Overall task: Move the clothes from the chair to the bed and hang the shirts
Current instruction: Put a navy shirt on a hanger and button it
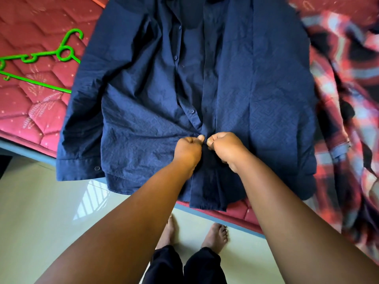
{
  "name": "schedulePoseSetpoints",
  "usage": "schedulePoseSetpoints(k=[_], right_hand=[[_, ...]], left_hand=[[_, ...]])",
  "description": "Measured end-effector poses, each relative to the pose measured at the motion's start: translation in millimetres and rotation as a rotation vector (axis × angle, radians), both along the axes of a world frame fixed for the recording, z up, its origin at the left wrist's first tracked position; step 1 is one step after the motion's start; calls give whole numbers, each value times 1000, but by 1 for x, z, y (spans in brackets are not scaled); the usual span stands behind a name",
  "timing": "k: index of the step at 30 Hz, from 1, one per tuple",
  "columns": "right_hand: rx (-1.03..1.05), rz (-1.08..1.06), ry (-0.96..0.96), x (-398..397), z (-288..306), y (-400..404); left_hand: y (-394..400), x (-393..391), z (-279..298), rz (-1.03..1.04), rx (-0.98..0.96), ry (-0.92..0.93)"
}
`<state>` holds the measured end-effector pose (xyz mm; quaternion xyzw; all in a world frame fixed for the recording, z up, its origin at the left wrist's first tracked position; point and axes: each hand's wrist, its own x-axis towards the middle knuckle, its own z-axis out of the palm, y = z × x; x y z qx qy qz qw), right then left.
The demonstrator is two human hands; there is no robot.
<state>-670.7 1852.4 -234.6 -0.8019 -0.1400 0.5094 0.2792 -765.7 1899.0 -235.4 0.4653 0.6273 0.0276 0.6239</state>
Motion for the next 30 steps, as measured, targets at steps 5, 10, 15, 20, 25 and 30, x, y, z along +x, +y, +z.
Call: schedulePoseSetpoints(k=[5, 10, 15, 20, 25, 30], right_hand=[[-23, 14, -162, 4, 13, -3], [127, -157, -176, 23, 28, 6], [110, -132, -305, 22, 22, 53], [-119, 86, -486, 10, 6, 80], [-161, 18, -512, 5, 10, 82], [-56, -206, -343, 14, 0, 73]], left_hand=[[5, -4, 22, -454, 119, 196], [15, -12, 36, -329, 171, 75], [42, -8, 24, -62, 330, -57], [74, 6, 15, -243, 341, 58], [96, 11, 6, -439, 269, 158], [105, 16, 4, -476, 319, 201]])
